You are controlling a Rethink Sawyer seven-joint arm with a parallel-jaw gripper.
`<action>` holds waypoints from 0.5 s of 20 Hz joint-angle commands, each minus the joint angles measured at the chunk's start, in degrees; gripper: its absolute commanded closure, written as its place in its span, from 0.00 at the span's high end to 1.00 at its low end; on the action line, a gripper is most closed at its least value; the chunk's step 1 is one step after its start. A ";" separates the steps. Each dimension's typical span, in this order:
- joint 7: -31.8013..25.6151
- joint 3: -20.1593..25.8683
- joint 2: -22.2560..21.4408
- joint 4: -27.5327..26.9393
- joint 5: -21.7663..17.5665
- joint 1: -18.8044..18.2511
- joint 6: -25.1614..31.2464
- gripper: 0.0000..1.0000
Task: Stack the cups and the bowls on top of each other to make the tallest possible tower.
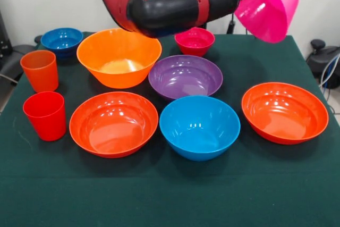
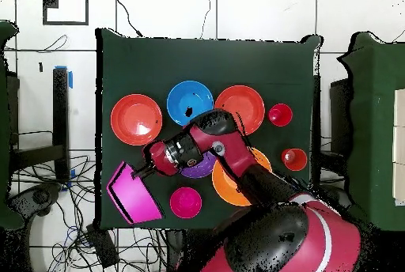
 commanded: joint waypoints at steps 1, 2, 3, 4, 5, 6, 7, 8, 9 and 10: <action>17.33 0.28 2.05 -8.26 -5.51 3.99 9.68 0.00; 18.02 0.24 2.39 -8.96 -6.17 4.11 10.98 0.00; 18.71 0.21 2.73 -9.67 -6.84 4.23 12.28 0.00; 19.61 0.48 3.50 -11.42 -8.07 4.28 15.00 0.00; 20.06 0.55 3.75 -12.26 -8.49 4.35 15.92 0.00; 20.77 0.89 4.59 -14.27 -9.40 4.47 18.12 0.00; 21.23 0.98 4.86 -15.37 -10.06 4.54 19.28 0.00; 22.14 1.23 5.37 -17.30 -10.99 4.62 21.56 0.00; 22.84 1.29 5.51 -18.42 -11.61 4.63 22.98 0.00; 23.54 1.36 5.65 -19.54 -12.23 4.64 24.40 0.00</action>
